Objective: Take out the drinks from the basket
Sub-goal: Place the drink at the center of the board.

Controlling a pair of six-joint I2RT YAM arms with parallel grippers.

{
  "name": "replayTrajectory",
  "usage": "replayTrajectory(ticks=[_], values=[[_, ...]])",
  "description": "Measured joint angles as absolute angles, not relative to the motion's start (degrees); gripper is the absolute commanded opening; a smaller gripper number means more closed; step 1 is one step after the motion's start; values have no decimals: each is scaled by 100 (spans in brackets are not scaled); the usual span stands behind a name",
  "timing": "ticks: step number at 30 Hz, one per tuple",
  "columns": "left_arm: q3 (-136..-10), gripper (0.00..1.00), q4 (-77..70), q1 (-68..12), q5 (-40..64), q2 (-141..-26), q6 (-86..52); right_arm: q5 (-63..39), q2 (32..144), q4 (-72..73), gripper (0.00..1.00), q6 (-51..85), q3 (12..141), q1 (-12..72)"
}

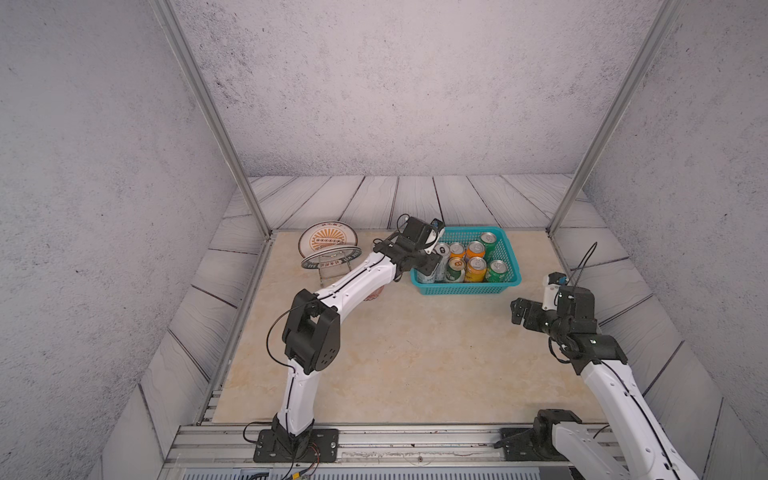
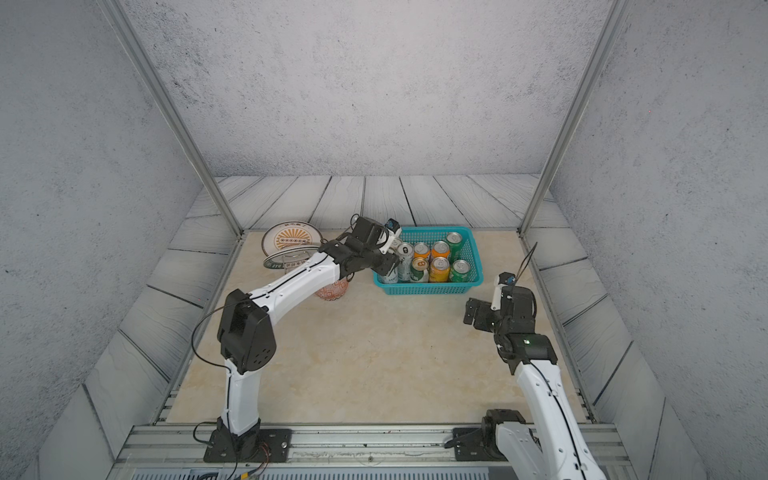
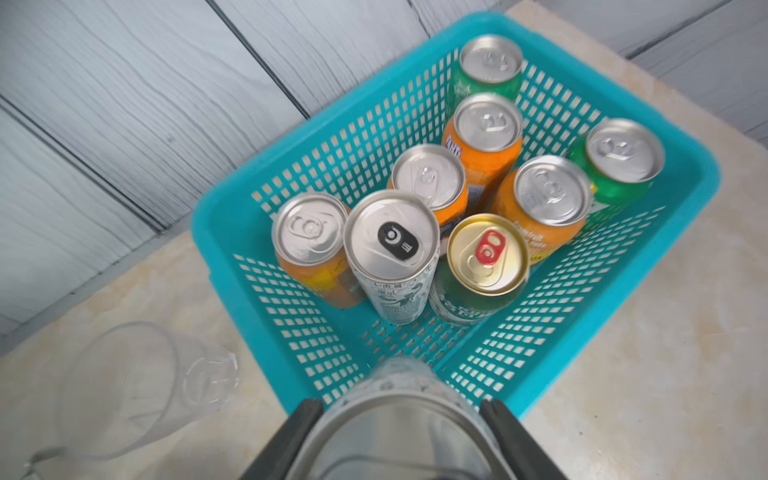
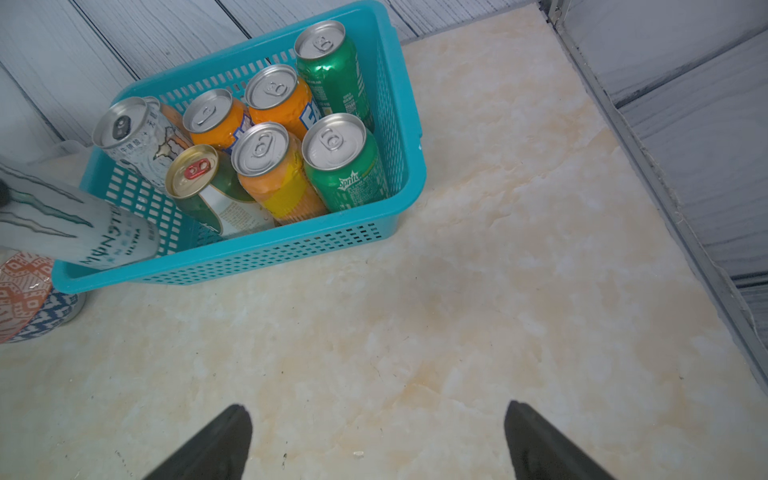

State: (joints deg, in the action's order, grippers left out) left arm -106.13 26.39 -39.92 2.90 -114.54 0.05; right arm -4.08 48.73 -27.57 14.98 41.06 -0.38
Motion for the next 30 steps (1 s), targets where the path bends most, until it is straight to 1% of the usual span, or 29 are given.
replayTrajectory(ticks=[5, 9, 19, 24, 30], values=[[-10405, 47, 2718, -3999, 172, -10634, 5, -392, 4823, -2867, 100, 1457, 4108, -38], [-9970, 47, 2812, -3999, -34, -9837, 3, -392, 4786, -2923, 99, 1448, 4108, -38], [-8049, 46, 3048, -3999, -805, -7887, -113, -392, 4661, -3011, 100, 1435, 4171, -38], [-7227, 46, 3107, -3959, -1039, -7367, -298, -392, 4652, -3035, 100, 1428, 4176, -38], [-6322, 42, 3013, -3769, -1164, -7185, -556, -392, 4611, -3081, 99, 1428, 4178, -38]])
